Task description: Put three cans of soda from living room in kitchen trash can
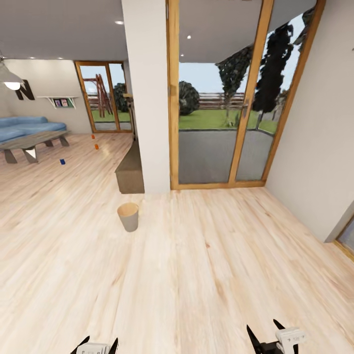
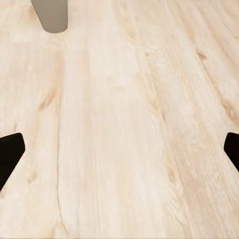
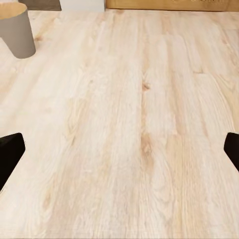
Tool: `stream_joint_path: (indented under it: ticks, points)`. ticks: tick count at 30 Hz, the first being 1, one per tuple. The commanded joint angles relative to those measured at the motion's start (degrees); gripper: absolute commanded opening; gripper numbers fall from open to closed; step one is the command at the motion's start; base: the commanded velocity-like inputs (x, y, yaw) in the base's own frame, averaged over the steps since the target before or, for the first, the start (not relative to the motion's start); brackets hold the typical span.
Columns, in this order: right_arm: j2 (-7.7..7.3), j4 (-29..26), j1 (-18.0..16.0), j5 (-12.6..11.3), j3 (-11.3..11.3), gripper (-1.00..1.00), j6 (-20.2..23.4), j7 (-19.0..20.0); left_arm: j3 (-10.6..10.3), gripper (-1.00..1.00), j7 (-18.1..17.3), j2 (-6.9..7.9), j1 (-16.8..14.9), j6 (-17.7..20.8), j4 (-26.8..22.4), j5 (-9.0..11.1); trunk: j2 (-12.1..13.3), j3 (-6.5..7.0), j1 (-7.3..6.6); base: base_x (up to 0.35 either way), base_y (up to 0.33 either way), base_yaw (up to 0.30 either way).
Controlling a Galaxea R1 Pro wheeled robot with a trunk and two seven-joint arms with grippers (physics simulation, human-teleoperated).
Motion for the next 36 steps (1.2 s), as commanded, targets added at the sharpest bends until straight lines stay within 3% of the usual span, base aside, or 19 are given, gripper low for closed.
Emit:
stream_joint_path:
  ticks: [1, 11, 36]
  points:
    - [0.00, 0.02, 0.00, 0.00, 0.01, 1.00, 0.00, 0.00, 0.00, 1.00, 0.00, 0.00, -0.02, 0.00, -0.03, 0.01, 0.00, -0.04, 0.00, 0.322, 0.114, 0.214]
    - [0.00, 0.06, 0.00, 0.03, 0.02, 1.00, -0.01, 0.00, 0.00, 1.00, 0.00, 0.00, -0.04, 0.00, 0.01, 0.00, 0.00, -0.36, 0.00, 0.322, 0.114, 0.184]
    - [0.00, 0.06, 0.00, 0.09, 0.99, 1.00, -0.01, 0.01, 0.00, 1.00, 0.00, 0.00, -0.06, 0.00, 0.09, -0.01, 0.00, -0.41, 0.00, 0.322, 0.114, 0.033]
